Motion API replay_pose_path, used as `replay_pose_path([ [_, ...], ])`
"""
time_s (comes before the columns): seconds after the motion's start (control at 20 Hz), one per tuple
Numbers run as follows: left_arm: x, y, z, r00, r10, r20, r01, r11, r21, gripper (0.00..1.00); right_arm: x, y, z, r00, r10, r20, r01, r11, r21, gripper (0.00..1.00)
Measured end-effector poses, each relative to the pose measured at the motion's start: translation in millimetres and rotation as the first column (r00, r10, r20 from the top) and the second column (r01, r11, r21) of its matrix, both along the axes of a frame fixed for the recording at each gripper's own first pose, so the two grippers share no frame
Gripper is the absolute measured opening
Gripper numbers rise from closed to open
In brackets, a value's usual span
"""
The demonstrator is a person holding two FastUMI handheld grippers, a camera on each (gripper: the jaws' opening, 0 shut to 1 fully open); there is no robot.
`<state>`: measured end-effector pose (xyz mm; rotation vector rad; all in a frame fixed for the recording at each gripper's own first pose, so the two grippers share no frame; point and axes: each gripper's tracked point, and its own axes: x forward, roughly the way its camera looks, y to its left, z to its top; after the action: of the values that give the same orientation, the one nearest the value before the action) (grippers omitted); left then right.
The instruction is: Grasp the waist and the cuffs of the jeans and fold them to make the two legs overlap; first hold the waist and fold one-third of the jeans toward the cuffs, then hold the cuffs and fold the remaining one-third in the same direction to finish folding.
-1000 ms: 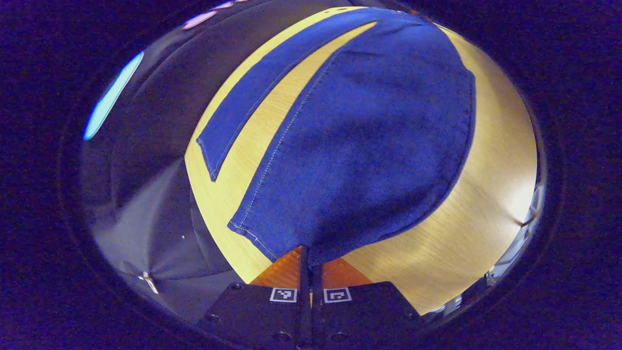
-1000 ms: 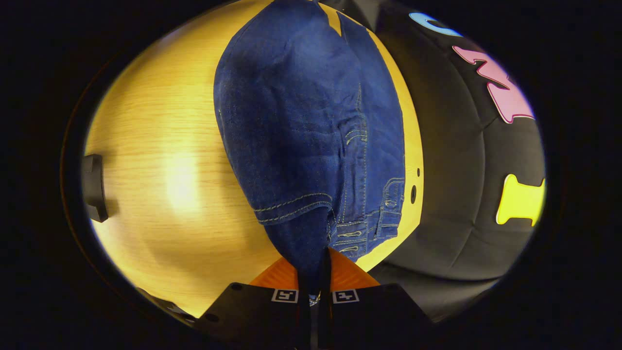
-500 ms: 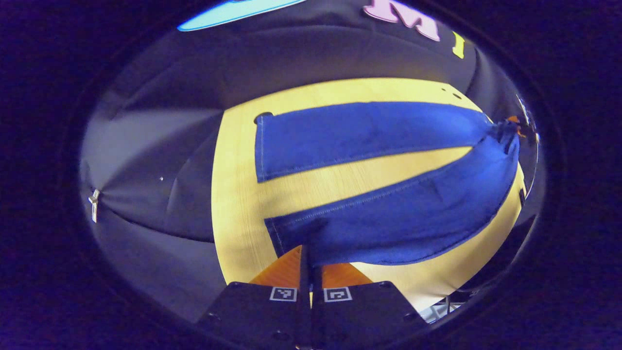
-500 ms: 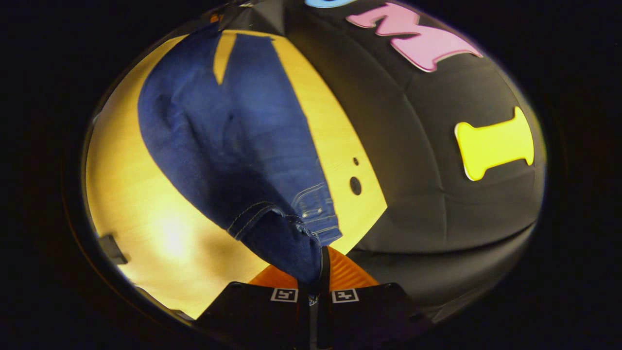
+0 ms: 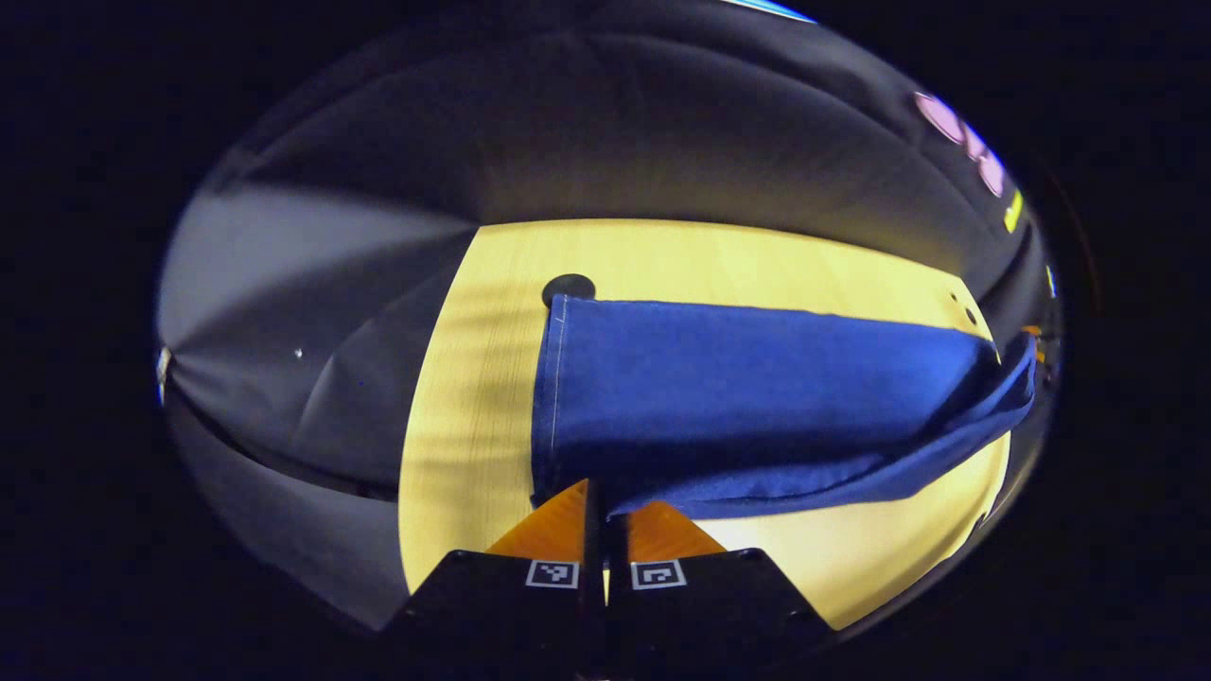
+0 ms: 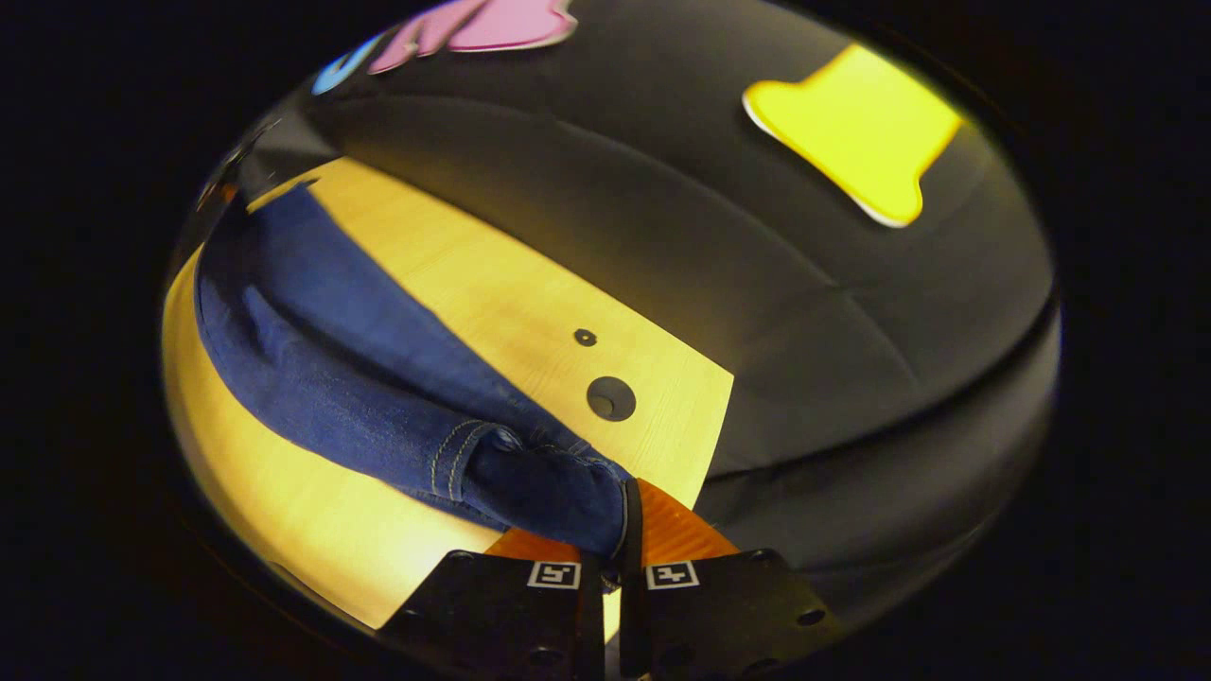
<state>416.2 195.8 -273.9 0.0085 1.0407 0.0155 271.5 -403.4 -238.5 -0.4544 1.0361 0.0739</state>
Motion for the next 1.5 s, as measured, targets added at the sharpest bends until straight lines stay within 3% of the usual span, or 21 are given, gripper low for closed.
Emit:
replay_pose_path([
  [0.2, 40.9, 9.4, -23.5, 0.998, 0.058, 0.037, -0.059, 0.998, 0.034, 0.06, 17.3, 9.7, 13.8, 0.987, -0.157, -0.042, 0.158, 0.987, 0.026, 0.11],
  [0.25, 48.2, 7.0, -24.6, 0.997, 0.054, 0.053, -0.056, 0.998, 0.042, 0.11, 21.0, 8.1, 16.4, 0.983, -0.176, -0.045, 0.177, 0.984, 0.023, 0.14],
  [0.3, 51.0, 2.6, -22.1, 0.996, 0.053, 0.074, -0.057, 0.997, 0.051, 0.13, 24.3, 12.6, 21.4, 0.981, -0.192, -0.035, 0.193, 0.98, 0.039, 0.25],
  [0.35, 54.8, 1.9, -16.4, 0.994, 0.055, 0.1, -0.06, 0.997, 0.054, 0.31, 26.2, 15.9, 25.9, 0.975, -0.221, -0.015, 0.222, 0.973, 0.056, 0.28],
  [0.45, 64.9, -11.7, 2.2, 0.976, 0.039, 0.213, -0.045, 0.999, 0.024, 0.65, 21.2, 20.9, 40.0, 0.952, -0.306, 0.029, 0.3, 0.945, 0.128, 0.52],
  [0.55, 73.8, -25.8, 32.6, 0.939, 0.006, 0.344, -0.012, 1.0, 0.015, 1.0, 12.8, 21.6, 56.0, 0.911, -0.401, 0.093, 0.375, 0.902, 0.212, 0.83],
  [0.6, 66.3, -32.9, 53.9, 0.918, -0.005, 0.397, -0.003, 1.0, 0.019, 0.94, 7.4, 20.2, 66.1, 0.884, -0.452, 0.119, 0.411, 0.873, 0.261, 0.99],
  [0.8, 34.1, -51.7, 106.0, 0.834, 0.002, 0.552, -0.022, 0.999, 0.03, 0.98, -24.3, -0.6, 68.7, 0.752, -0.623, 0.215, 0.541, 0.77, 0.339, 0.98],
  [1.0, -0.6, -60.1, 137.6, 0.778, 0.073, 0.623, -0.056, 0.997, -0.047, 0.98, -60.9, -17.0, 66.4, 0.619, -0.753, 0.225, 0.649, 0.651, 0.393, 0.98],
  [1.2, -33.9, -113.4, 143.2, 0.787, 0.063, 0.614, -0.014, 0.996, -0.084, 0.97, -61.6, -37.3, 42.1, 0.524, -0.83, 0.192, 0.708, 0.55, 0.444, 0.98],
  [1.4, -40.1, -163.2, 139.0, 0.804, -0.01, 0.595, 0.072, 0.994, -0.08, 0.97, -53.0, -53.3, 5.3, 0.478, -0.866, 0.147, 0.74, 0.487, 0.464, 0.98],
  [1.5, -34.0, -181.8, 138.4, 0.804, -0.051, 0.593, 0.109, 0.992, -0.063, 0.97, -49.9, -48.2, -16.6, 0.477, -0.874, 0.096, 0.747, 0.461, 0.48, 0.99],
])
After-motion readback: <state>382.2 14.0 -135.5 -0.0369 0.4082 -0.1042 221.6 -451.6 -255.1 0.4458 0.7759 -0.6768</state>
